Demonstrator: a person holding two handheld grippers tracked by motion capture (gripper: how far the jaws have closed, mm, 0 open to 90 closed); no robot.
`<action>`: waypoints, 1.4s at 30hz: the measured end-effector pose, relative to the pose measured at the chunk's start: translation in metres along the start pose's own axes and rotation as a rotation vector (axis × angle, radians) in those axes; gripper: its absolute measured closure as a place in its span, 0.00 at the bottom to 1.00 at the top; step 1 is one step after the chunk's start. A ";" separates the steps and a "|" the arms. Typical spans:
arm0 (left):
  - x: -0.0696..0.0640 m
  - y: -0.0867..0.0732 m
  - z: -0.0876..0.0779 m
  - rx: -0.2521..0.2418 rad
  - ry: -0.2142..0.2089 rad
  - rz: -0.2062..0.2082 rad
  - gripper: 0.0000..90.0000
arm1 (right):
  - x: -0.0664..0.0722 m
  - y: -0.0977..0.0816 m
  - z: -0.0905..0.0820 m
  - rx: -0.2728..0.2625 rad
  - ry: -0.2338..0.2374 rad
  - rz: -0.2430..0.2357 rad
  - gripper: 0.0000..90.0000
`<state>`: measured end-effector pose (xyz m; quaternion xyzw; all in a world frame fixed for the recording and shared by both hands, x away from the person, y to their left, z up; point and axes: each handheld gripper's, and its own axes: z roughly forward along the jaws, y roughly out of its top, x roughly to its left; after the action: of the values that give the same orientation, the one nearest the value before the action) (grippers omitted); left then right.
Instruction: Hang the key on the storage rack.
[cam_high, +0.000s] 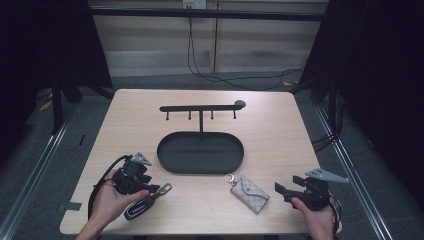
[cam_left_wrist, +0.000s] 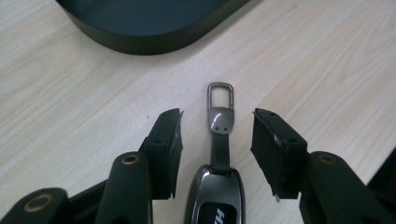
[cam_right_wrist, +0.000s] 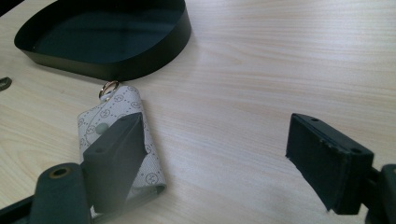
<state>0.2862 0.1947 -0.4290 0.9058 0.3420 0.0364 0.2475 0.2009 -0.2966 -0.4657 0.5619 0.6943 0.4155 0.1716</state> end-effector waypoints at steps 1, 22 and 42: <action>0.000 0.001 0.001 0.011 -0.009 -0.002 0.61 | 0.000 0.000 0.000 0.000 0.001 -0.002 0.22; -0.007 0.020 0.035 0.199 -0.047 0.067 0.66 | -0.001 0.000 0.002 0.013 0.003 -0.002 0.22; -0.009 0.025 0.055 0.318 -0.008 0.092 0.74 | 0.000 0.000 0.005 0.036 0.011 -0.009 0.21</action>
<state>0.3078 0.1498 -0.4642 0.9484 0.3005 -0.0106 0.1006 0.2045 -0.2948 -0.4684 0.5595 0.7052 0.4050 0.1596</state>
